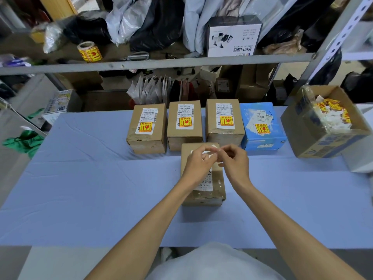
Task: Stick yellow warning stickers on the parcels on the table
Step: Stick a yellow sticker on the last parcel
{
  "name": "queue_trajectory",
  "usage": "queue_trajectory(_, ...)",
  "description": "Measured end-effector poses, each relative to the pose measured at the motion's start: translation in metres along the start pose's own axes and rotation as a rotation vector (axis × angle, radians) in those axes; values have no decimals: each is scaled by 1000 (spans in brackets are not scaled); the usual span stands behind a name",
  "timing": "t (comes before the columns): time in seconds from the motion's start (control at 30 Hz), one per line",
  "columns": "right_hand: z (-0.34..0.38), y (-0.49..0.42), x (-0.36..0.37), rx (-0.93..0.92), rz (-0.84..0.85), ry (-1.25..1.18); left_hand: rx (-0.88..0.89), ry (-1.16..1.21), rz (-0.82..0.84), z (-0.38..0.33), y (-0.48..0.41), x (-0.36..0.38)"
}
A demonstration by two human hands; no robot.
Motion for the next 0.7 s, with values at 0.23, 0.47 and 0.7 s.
queue_trajectory(0.23, -5, 2, 0, 6, 112, -74, -86, 102, -51, 14, -6, -9)
queue_trajectory(0.47, -19, -6, -3, 204, 60, -94, -233, 410, 13, 20, -6, -6)
queue_trajectory(0.7, -17, -6, 1, 259, 96, -205, -321, 757, 130, 25, -8, 0)
Point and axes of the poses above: each hand's wrist, its own y-axis away from the middle knuckle, its own x-axis out of the palm, z = x × y, the point moved 6 cm from there along -y, towards the middle knuckle, and after that the axes turned 12 degrees about -y, right-handed, at the moved point
